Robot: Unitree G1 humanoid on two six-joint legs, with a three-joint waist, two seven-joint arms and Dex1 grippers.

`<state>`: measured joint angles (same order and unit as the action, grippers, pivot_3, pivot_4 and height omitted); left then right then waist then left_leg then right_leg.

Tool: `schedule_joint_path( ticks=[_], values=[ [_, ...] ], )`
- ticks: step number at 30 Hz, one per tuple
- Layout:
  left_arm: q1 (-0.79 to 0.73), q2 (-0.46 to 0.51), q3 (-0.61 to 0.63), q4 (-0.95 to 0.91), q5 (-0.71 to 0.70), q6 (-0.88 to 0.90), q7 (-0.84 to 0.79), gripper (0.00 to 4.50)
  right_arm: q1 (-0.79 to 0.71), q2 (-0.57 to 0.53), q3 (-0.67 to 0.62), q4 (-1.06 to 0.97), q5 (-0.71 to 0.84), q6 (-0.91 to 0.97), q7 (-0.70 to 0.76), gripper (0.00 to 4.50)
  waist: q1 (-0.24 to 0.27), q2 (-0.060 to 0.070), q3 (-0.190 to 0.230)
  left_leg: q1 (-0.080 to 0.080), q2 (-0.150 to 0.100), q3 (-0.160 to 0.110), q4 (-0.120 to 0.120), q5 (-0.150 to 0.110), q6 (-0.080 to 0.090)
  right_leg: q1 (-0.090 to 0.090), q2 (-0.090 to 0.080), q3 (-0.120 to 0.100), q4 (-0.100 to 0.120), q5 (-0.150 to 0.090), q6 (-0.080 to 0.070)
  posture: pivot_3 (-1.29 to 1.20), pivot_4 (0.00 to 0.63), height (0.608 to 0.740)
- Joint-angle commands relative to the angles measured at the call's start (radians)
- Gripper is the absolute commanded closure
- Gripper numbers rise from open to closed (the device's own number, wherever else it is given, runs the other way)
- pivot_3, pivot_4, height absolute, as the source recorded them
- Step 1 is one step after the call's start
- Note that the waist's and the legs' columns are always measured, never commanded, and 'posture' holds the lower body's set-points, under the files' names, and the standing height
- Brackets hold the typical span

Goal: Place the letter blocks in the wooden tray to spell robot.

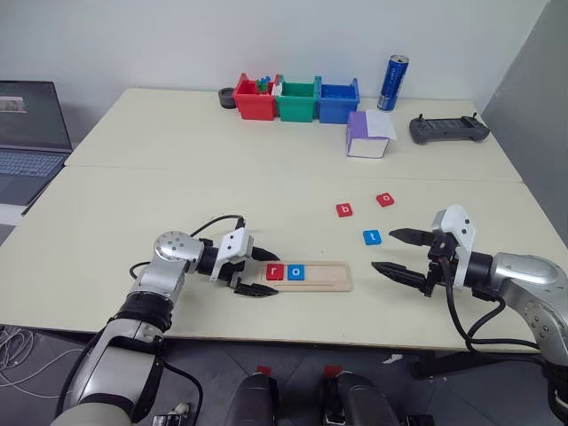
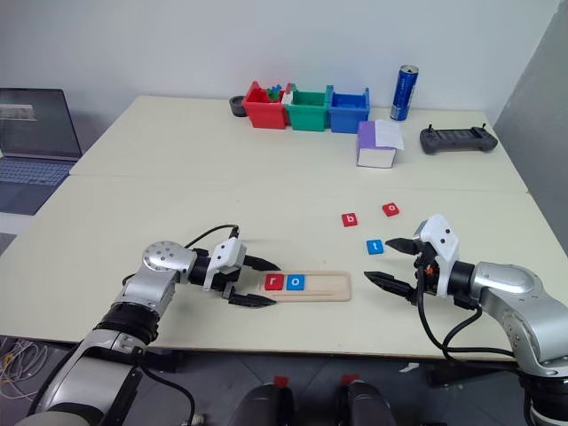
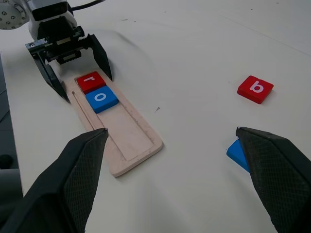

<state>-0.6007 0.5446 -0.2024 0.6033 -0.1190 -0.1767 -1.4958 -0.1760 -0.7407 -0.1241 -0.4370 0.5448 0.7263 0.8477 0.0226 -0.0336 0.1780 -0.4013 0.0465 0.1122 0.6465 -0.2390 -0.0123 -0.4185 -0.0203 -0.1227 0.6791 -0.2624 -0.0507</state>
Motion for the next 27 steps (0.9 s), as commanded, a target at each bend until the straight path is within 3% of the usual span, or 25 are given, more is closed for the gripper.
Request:
schedule_joint_path(
  ticks=[1, 3, 6, 7, 11, 16, 22, 27],
  values=[
    [0.006, 0.021, -0.032, -0.028, 0.043, 0.067, 0.017, 1.12, -0.01, -0.005, -0.017, -0.025, 0.02, -0.016, 0.0, 0.0, 0.0, 0.0, 0.0, 0.0, 0.0, 0.0, 0.0, 0.0, 0.0, 0.0, 0.0, 0.0, 0.0, 0.0, 0.0, 0.0, 0.15, 0.74],
    [0.007, 0.024, -0.032, -0.035, 0.035, 0.089, 0.011, 1.12, -0.017, -0.001, -0.012, -0.019, 0.018, -0.018, -0.001, 0.0, 0.0, 0.0, 0.0, 0.0, 0.0, 0.0, 0.0, 0.0, 0.0, 0.0, 0.0, 0.0, 0.0, 0.0, 0.0, 0.0, 0.15, 0.74],
    [0.016, 0.028, -0.036, -0.056, 0.038, 0.117, 0.019, 0.11, -0.036, 0.003, -0.005, -0.004, 0.014, -0.024, 0.001, 0.0, 0.0, 0.0, 0.0, 0.0, 0.0, 0.0, 0.0, 0.0, 0.0, 0.0, 0.0, 0.0, 0.0, 0.0, 0.0, 0.0, 0.15, 0.74],
    [0.024, 0.03, -0.034, -0.069, 0.036, 0.113, 0.024, 0.02, -0.043, 0.004, -0.004, 0.002, 0.013, -0.026, 0.001, 0.0, 0.0, 0.0, 0.0, 0.001, 0.0, 0.0, 0.0, 0.0, 0.0, 0.0, 0.0, 0.0, 0.0, 0.0, 0.0, 0.0, 0.15, 0.74],
    [0.049, 0.034, 0.005, -0.109, -0.004, 0.068, 0.042, 0.02, -0.071, 0.019, 0.001, 0.037, -0.013, -0.051, -0.02, 0.0, 0.0, 0.0, 0.0, 0.001, 0.0, -0.001, 0.0, 0.0, 0.0, 0.0, 0.0, 0.0, 0.0, 0.0, 0.0, 0.0, 0.15, 0.74],
    [0.062, 0.085, 0.055, -0.113, -0.03, 0.032, 0.045, 0.02, -0.163, 0.086, 0.057, 0.141, -0.125, -0.076, -0.152, 0.0, -0.01, 0.0, 0.0, 0.0, 0.001, 0.0, 0.0, 0.0, 0.0, -0.001, 0.001, 0.0, 0.001, 0.0, 0.0, 0.0, 0.15, 0.74],
    [0.122, 0.182, 0.166, -0.158, -0.119, 0.043, 0.033, 0.02, -0.298, 0.286, 0.119, 0.324, -0.241, -0.03, -0.398, 0.0, -0.026, -0.001, 0.0, 0.0, 0.003, 0.0, -0.002, 0.001, -0.001, -0.002, 0.002, 0.0, 0.002, 0.0, 0.0, 0.0, 0.15, 0.74],
    [0.229, 0.286, 0.253, -0.316, -0.215, 0.139, 0.005, 0.02, -0.38, 0.453, 0.14, 0.458, -0.319, -0.06, -0.558, 0.0, -0.029, 0.0, 0.0, 0.0, 0.003, 0.001, -0.002, 0.003, -0.005, -0.002, 0.001, 0.002, 0.002, 0.0, 0.0, 0.0, 0.15, 0.74]
  ],
)
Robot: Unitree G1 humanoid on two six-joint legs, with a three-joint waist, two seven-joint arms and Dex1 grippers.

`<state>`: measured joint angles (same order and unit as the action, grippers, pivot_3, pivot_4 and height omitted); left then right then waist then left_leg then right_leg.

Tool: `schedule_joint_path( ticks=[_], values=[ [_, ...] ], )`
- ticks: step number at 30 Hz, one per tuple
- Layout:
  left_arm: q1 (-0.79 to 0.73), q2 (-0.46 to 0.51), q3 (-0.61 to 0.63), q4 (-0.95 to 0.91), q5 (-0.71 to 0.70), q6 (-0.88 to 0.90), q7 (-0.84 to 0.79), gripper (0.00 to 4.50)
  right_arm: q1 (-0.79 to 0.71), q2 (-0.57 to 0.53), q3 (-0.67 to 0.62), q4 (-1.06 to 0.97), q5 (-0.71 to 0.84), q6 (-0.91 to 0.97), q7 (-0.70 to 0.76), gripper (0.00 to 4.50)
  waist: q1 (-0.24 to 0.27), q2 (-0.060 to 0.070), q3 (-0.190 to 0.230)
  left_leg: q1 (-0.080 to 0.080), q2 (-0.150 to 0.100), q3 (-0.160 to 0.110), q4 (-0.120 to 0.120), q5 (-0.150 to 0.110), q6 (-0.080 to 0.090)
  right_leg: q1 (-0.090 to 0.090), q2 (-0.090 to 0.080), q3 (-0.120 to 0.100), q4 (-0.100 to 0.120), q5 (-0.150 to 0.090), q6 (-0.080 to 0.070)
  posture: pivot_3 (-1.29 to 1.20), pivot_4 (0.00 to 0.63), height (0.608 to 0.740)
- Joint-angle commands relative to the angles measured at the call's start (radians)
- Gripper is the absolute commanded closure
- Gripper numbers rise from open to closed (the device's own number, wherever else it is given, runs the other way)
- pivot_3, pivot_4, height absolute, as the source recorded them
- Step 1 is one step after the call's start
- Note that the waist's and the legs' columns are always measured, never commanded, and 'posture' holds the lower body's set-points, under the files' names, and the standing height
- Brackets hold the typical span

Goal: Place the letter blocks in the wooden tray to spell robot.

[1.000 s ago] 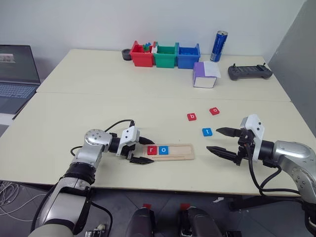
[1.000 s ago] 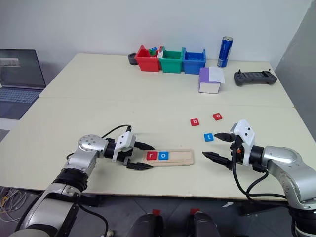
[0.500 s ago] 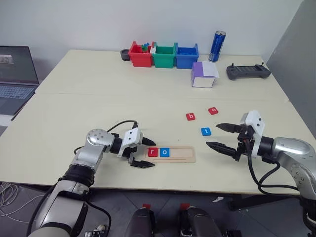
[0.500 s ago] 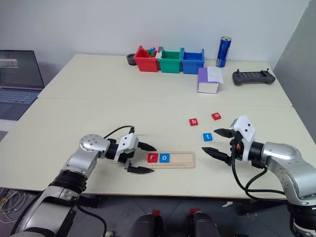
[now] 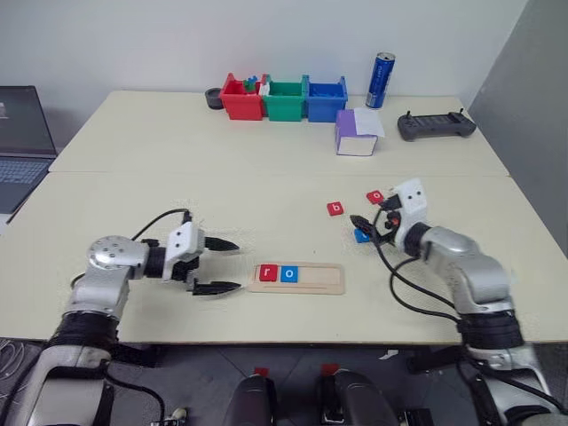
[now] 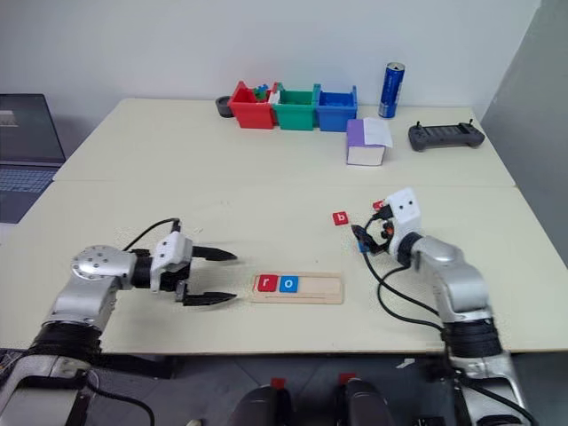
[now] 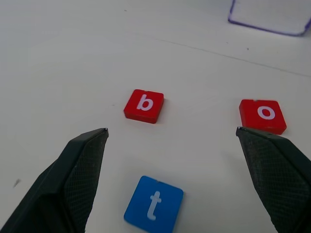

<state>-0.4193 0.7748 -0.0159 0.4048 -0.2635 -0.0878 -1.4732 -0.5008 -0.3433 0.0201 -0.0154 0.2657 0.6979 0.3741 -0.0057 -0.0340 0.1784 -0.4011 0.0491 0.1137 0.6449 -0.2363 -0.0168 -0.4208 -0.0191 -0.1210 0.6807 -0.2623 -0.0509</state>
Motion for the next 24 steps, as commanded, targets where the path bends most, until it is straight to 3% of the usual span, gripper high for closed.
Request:
schedule_joint_path(
  ticks=[1, 5, 24],
  values=[
    [0.078, 0.074, 0.086, -0.158, -0.1, 0.08, -0.026, 0.02, -0.078, 0.082, -0.004, 0.068, -0.053, -0.043, -0.112, 0.0, -0.001, 0.0, 0.0, 0.0, 0.0, 0.0, 0.0, 0.0, 0.0, 0.0, 0.0, 0.0, 0.0, 0.0, 0.0, 0.0, 0.15, 0.74],
    [0.151, 0.092, 0.141, -0.261, -0.192, 0.16, -0.031, 0.02, -0.136, 0.138, 0.002, 0.153, -0.096, -0.075, -0.163, 0.0, -0.001, 0.0, 0.0, 0.0, -0.001, 0.001, 0.0, 0.0, 0.0, 0.0, -0.001, 0.001, 0.0, 0.0, 0.0, 0.0, 0.15, 0.74],
    [0.212, 0.084, 0.185, -0.337, -0.269, 0.17, -0.009, 0.02, -0.199, 0.274, 0.011, 0.264, -0.158, -0.068, -0.27, 0.0, -0.003, 0.0, 0.0, 0.0, 0.0, 0.0, 0.0, -0.002, 0.003, 0.0, -0.001, 0.001, 0.0, 0.0, 0.0, 0.0, 0.15, 0.74]
  ],
)
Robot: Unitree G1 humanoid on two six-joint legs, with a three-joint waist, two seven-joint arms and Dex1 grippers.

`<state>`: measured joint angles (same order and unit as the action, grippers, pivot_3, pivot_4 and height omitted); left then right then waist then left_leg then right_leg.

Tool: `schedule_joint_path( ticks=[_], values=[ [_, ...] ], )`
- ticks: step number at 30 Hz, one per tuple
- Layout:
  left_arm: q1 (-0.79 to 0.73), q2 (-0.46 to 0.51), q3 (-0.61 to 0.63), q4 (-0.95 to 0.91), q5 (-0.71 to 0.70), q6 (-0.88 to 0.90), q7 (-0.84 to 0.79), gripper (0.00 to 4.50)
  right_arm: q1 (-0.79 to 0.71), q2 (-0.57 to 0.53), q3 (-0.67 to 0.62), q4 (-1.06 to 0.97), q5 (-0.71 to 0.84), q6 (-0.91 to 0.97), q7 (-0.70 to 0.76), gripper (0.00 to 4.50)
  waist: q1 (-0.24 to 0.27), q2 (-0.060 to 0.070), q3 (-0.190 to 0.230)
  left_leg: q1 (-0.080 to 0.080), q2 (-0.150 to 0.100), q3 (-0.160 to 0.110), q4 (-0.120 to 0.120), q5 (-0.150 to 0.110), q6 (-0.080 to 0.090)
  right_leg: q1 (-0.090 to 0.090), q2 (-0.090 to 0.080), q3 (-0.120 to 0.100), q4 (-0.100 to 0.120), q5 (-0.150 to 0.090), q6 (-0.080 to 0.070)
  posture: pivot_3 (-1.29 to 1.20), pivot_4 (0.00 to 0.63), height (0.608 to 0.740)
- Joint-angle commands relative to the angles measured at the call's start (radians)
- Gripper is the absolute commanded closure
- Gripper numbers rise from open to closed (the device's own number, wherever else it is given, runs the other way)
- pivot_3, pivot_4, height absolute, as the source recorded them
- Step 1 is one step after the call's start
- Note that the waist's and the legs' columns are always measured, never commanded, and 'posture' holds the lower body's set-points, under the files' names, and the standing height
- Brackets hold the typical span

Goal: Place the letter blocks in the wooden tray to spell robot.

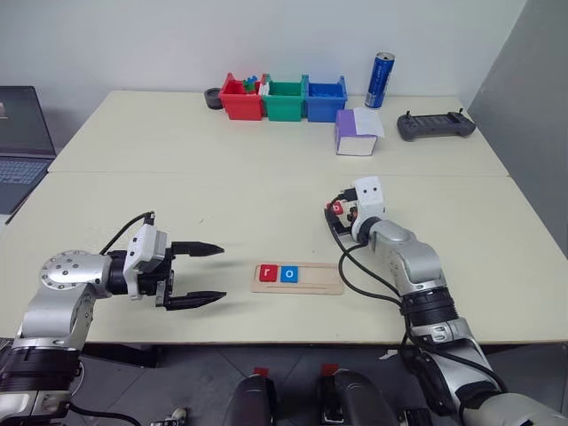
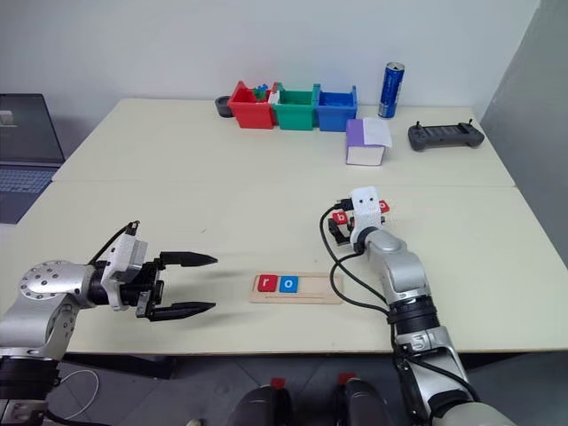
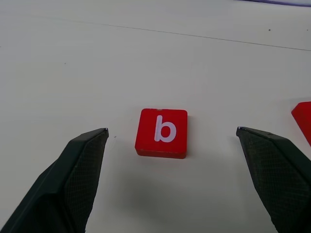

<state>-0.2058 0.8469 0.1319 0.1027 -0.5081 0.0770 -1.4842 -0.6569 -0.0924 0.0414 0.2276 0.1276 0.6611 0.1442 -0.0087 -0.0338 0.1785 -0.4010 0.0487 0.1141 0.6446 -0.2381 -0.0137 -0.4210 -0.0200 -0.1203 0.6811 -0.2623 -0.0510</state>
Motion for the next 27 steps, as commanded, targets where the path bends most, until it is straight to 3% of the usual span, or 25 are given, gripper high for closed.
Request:
schedule_joint_path(
  ticks=[1, 8, 11, 15, 18, 22, 27],
  values=[
    [-0.006, 0.012, 0.037, -0.038, -0.024, 0.01, 0.007, 0.02, -0.055, 0.038, -0.012, 0.052, -0.025, -0.04, -0.056, 0.0, -0.001, 0.0, 0.0, 0.0, 0.0, 0.0, 0.0, 0.0, 0.0, 0.0, 0.0, 0.0, 0.0, 0.0, 0.0, 0.0, 0.15, 0.74],
    [-0.031, 0.01, 0.043, -0.07, -0.031, 0.053, 0.038, 0.02, -0.101, 0.091, -0.03, 0.242, -0.048, -0.093, -0.119, 0.0, -0.011, 0.0, 0.0, 0.0, 0.0, 0.0, 0.0, 0.0, 0.0, 0.0, 0.0, 0.0, 0.0, 0.0, 0.0, 0.0, 0.15, 0.74],
    [-0.041, 0.012, 0.043, -0.071, -0.027, 0.062, 0.045, 0.0, -0.099, 0.097, -0.015, 0.26, -0.061, -0.107, -0.123, 0.59, -0.015, -0.001, -0.001, 0.001, 0.0, 0.0, 0.0, 0.0, 0.0, 0.001, 0.0, 0.0, 0.0, 0.0, 0.0, 0.0, 0.15, 0.74],
    [-0.067, 0.01, 0.036, -0.055, -0.021, 0.068, 0.044, 0.0, -0.093, 0.087, -0.019, 0.205, -0.073, -0.104, -0.128, 2.04, -0.019, -0.001, -0.001, 0.001, 0.0, 0.0, 0.0, 0.0, 0.0, 0.001, 0.0, 0.0, 0.0, 0.0, 0.0, 0.0, 0.15, 0.74],
    [-0.093, 0.003, 0.029, -0.027, -0.026, 0.072, 0.025, 0.0, -0.072, 0.051, 0.019, 0.059, -0.097, -0.078, -0.096, 3.06, -0.02, -0.001, 0.0, 0.0, 0.0, 0.0, -0.001, 0.0, 0.0, 0.0, 0.0, 0.0, 0.0, 0.0, 0.0, 0.0, 0.15, 0.74],
    [-0.118, -0.006, 0.027, 0.018, -0.025, 0.072, 0.011, 0.0, -0.028, -0.009, 0.035, -0.265, -0.076, 0.101, -0.051, 3.04, -0.019, 0.0, 0.0, -0.001, 0.0, 0.0, -0.001, 0.0, 0.0, -0.001, 0.0, 0.0, 0.0, 0.0, 0.0, 0.0, 0.15, 0.74],
    [-0.144, -0.007, 0.026, 0.062, -0.043, 0.084, -0.051, 0.0, 0.176, -0.137, -0.114, -0.748, -0.071, 0.481, -0.065, 3.04, -0.006, -0.002, -0.001, -0.001, 0.0, -0.001, -0.001, 0.0, 0.0, -0.001, 0.0, 0.0, -0.001, 0.0, 0.0, 0.0, 0.15, 0.74]
  ],
)
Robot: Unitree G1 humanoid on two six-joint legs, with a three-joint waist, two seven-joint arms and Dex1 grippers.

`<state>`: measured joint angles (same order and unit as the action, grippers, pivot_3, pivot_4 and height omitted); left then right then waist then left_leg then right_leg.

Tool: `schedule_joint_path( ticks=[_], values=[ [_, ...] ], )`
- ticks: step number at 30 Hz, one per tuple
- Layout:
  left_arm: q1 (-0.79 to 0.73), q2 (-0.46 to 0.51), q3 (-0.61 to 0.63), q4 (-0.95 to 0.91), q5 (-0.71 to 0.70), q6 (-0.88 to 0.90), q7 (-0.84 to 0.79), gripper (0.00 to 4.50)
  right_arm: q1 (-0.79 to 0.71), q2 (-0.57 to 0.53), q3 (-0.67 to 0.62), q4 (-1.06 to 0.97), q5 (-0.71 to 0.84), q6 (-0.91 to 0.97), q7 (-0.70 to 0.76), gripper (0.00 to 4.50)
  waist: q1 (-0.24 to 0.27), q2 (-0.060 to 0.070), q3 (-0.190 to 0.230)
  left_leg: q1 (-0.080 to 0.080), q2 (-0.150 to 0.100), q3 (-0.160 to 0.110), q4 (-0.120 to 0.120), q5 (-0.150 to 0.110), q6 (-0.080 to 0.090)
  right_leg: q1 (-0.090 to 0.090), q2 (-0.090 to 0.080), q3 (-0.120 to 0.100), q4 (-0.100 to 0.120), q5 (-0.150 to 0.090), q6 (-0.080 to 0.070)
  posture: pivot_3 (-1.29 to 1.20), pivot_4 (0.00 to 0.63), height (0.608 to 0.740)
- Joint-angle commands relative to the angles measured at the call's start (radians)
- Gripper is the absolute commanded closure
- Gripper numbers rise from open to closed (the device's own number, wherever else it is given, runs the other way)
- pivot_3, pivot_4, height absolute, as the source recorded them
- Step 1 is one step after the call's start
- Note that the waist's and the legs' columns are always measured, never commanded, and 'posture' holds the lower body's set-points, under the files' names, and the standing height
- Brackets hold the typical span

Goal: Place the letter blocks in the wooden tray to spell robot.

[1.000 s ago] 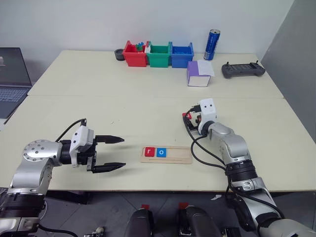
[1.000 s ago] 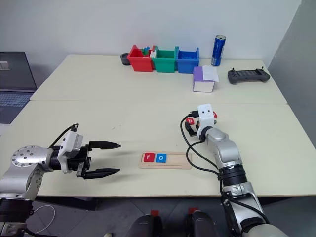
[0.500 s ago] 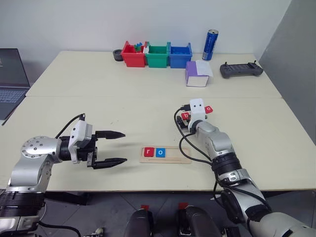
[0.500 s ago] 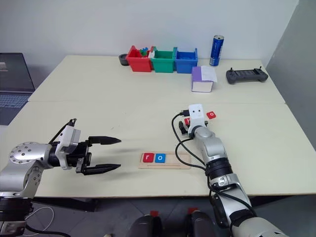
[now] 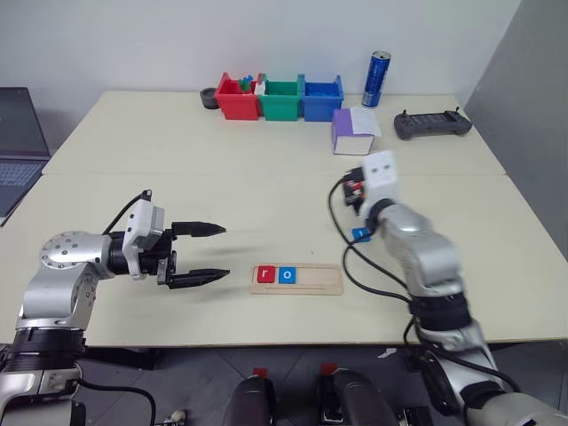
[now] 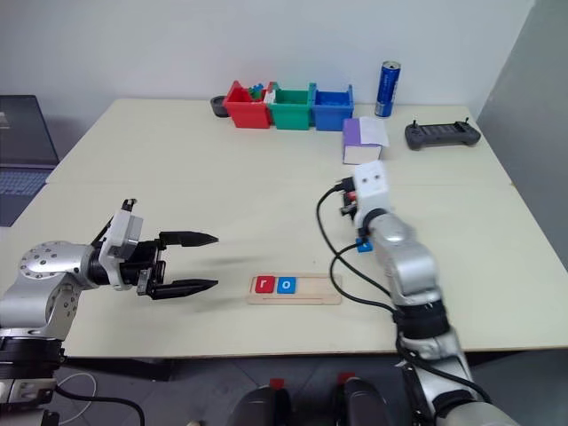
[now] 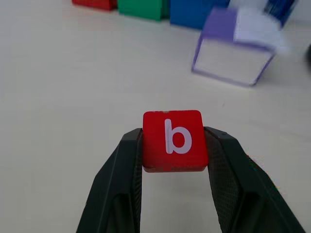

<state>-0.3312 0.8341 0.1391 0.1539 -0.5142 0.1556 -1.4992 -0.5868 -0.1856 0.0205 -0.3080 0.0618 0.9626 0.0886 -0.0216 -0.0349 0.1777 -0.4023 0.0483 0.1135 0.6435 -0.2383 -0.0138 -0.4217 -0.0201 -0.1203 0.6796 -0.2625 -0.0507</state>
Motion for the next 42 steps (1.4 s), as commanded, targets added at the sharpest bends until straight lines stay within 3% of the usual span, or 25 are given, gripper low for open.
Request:
schedule_joint_path(
  ticks=[1, 6, 13, 21, 22, 24, 28, 32, 34, 36, 42],
  values=[
    [-0.026, 0.006, 0.02, 0.02, -0.042, 0.009, -0.05, 0.0, 0.159, -0.054, -0.126, -0.281, -0.005, 0.239, -0.012, 3.04, 0.011, -0.001, -0.001, 0.0, 0.0, 0.0, 0.0, 0.0, 0.0, 0.0, 0.0, 0.0, -0.001, 0.0, 0.0, 0.0, 0.15, 0.74],
    [-0.058, 0.018, 0.029, 0.082, -0.059, -0.032, -0.11, 0.0, 0.379, -0.014, -0.23, -0.473, 0.05, 0.34, 0.033, 3.04, 0.015, -0.001, 0.0, 0.0, 0.0, 0.0, 0.0, 0.0, 0.0, -0.001, 0.0, 0.0, 0.0, 0.0, 0.0, 0.0, 0.15, 0.74],
    [-0.077, 0.058, -0.068, 0.279, -0.059, -0.335, -0.115, 0.0, 0.482, -0.022, -0.207, -0.434, 0.067, 0.313, 0.053, 3.04, 0.009, 0.0, 0.0, 0.002, 0.001, -0.002, 0.0, 0.0, 0.001, 0.0, 0.003, -0.001, 0.0, 0.0, 0.001, 0.0, 0.15, 0.74],
    [-0.05, 0.135, -0.177, 0.41, -0.091, -0.523, -0.115, 0.0, 0.467, -0.077, -0.205, -0.404, 0.087, 0.295, 0.087, 0.35, 0.016, -0.001, 0.0, -0.003, 0.0, -0.001, 0.0, -0.001, 0.001, -0.003, 0.002, 0.0, -0.003, 0.0, 0.001, 0.0, 0.15, 0.74],
    [-0.052, 0.14, -0.182, 0.422, -0.095, -0.538, -0.115, 0.0, 0.461, -0.116, -0.204, -0.409, 0.105, 0.285, 0.125, 0.02, 0.018, -0.001, 0.0, -0.003, 0.0, -0.001, 0.0, -0.001, 0.001, -0.002, 0.002, -0.001, -0.003, -0.001, 0.001, 0.0, 0.15, 0.74],
    [-0.06, 0.142, -0.19, 0.439, -0.106, -0.572, -0.115, 0.0, 0.467, -0.23, -0.189, -0.418, 0.14, 0.217, 0.234, 0.02, 0.02, 0.0, 0.0, -0.003, 0.0, -0.001, 0.0, -0.001, 0.002, -0.002, 0.002, -0.001, -0.003, 0.0, 0.001, 0.0, 0.15, 0.74],
    [-0.067, 0.142, -0.214, 0.449, -0.147, -0.595, -0.115, 0.0, 0.529, -0.507, -0.316, -0.352, 0.304, -0.012, 0.633, 0.02, 0.022, 0.0, 0.0, -0.004, 0.0, -0.002, 0.0, -0.002, 0.004, -0.001, 0.001, -0.002, -0.006, -0.001, 0.001, 0.0, 0.15, 0.74],
    [-0.077, 0.138, -0.238, 0.468, -0.168, -0.611, -0.115, 0.0, 0.581, -0.721, -0.357, -0.164, 0.38, -0.26, 1.011, 0.02, 0.024, -0.001, 0.001, -0.004, -0.001, -0.003, 0.0, -0.003, 0.005, 0.0, 0.002, -0.003, -0.008, -0.001, 0.003, 0.0, 0.15, 0.74],
    [-0.091, 0.136, -0.249, 0.492, -0.173, -0.62, -0.115, 0.0, 0.512, -0.813, -0.25, 0.076, 0.297, -0.438, 1.132, 0.02, 0.021, -0.002, 0.001, -0.004, 0.0, -0.003, 0.001, -0.003, 0.006, 0.0, 0.002, -0.003, -0.008, -0.001, 0.003, 0.0, 0.15, 0.74],
    [-0.097, 0.138, -0.261, 0.505, -0.181, -0.628, -0.115, 0.0, 0.421, -0.84, -0.153, 0.27, 0.22, -0.586, 1.185, 0.02, 0.017, -0.003, 0.001, -0.003, 0.0, -0.001, 0.001, -0.003, 0.006, 0.0, 0.002, -0.002, -0.008, 0.0, 0.005, 0.0, 0.15, 0.74],
    [-0.083, 0.166, -0.277, 0.501, -0.213, -0.641, -0.115, 0.0, 0.236, -0.788, -0.015, 0.518, 0.158, -0.752, 1.266, 0.02, 0.019, -0.002, 0.002, -0.002, 0.0, 0.0, 0.001, -0.003, 0.006, -0.001, 0.002, -0.001, -0.005, 0.0, 0.006, 0.0, 0.15, 0.74]
  ],
)
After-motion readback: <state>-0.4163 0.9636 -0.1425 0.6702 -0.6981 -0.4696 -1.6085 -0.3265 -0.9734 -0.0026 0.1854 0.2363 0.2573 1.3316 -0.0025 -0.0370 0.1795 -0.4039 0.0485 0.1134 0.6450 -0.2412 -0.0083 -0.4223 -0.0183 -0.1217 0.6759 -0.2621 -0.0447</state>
